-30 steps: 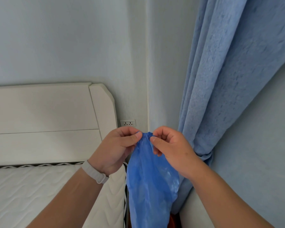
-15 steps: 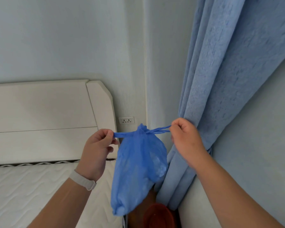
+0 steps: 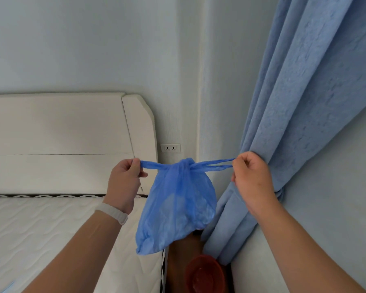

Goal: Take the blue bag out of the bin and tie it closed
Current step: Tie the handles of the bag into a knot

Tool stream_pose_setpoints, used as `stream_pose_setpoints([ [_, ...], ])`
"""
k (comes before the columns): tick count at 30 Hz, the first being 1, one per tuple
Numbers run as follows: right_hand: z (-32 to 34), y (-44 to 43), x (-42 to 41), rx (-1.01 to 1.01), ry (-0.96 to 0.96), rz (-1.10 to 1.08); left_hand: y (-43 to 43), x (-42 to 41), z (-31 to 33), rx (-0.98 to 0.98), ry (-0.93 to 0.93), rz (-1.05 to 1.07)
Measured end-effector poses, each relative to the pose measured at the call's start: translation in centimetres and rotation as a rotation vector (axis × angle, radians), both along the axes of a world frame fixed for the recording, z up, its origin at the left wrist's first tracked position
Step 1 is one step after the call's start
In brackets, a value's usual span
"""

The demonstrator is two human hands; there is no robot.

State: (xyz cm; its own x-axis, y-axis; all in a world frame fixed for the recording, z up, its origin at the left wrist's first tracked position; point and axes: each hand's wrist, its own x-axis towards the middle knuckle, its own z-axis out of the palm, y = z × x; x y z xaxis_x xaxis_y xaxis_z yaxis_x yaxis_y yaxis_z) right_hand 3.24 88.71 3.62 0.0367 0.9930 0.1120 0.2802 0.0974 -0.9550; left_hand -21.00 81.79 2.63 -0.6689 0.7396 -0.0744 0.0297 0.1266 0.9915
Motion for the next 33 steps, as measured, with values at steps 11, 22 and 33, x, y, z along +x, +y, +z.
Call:
stream_pose_setpoints([
  [11,1.8,-2.6,-1.9,0.136,0.060,0.440,0.3,6.2,3.9,0.208,0.287,-0.293],
  [22,2.1,-3.0,-2.0,0.045,0.200,0.503,-1.3,8.1,2.7,0.231,0.205,-0.454],
  [33,2.3,-3.1,-2.3,0.111,0.049,0.459,-1.8,8.3,2.7,0.252,0.136,-0.348],
])
